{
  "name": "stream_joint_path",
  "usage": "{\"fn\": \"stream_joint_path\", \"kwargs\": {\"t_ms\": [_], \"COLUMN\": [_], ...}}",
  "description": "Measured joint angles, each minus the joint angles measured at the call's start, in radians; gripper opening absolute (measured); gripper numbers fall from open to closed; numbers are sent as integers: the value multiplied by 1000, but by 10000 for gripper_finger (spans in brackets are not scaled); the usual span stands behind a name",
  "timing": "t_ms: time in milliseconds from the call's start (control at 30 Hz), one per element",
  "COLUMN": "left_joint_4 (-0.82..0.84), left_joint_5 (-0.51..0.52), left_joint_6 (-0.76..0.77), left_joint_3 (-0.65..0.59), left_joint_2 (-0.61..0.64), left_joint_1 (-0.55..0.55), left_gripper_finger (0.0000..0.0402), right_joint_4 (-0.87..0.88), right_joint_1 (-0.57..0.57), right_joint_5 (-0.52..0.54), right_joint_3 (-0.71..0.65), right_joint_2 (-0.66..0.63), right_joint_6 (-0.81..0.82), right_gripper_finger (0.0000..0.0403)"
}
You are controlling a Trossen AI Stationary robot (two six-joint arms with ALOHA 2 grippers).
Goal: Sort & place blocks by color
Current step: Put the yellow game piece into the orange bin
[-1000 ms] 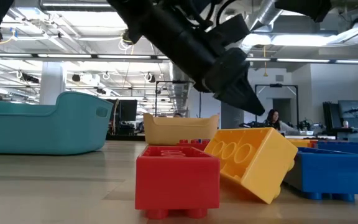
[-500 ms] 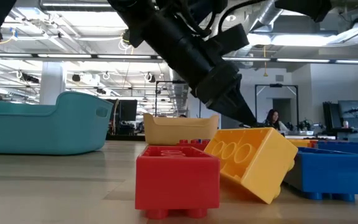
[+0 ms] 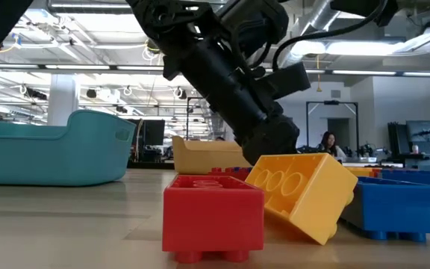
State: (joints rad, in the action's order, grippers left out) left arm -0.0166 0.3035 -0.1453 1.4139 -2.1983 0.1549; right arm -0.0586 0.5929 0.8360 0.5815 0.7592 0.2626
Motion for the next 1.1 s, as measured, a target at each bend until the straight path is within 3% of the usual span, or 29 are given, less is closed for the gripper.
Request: {"fn": "stream_joint_path", "kwargs": {"t_ms": [167, 633, 767, 967, 1100], "left_joint_4": [12, 23, 27, 81, 170], "left_joint_5": [15, 3, -41, -39, -37], "left_joint_6": [-4, 8, 11, -26, -72], "left_joint_3": [0, 13, 33, 98, 155], "left_joint_2": [0, -6, -8, -8, -8], "left_joint_1": [-2, -4, -4, -4, -4], "left_gripper_finger": [289, 114, 77, 54, 78], "right_joint_4": [0, -1, -1, -1, -1], "right_joint_1": [0, 0, 0, 0, 0], "right_joint_5": [0, 0, 0, 0, 0], "right_joint_3": [0, 0, 0, 0, 0], "right_joint_2": [0, 0, 0, 0, 0], "right_joint_6": [0, 0, 0, 0, 0], "right_gripper_finger": [395, 395, 395, 395, 395]}}
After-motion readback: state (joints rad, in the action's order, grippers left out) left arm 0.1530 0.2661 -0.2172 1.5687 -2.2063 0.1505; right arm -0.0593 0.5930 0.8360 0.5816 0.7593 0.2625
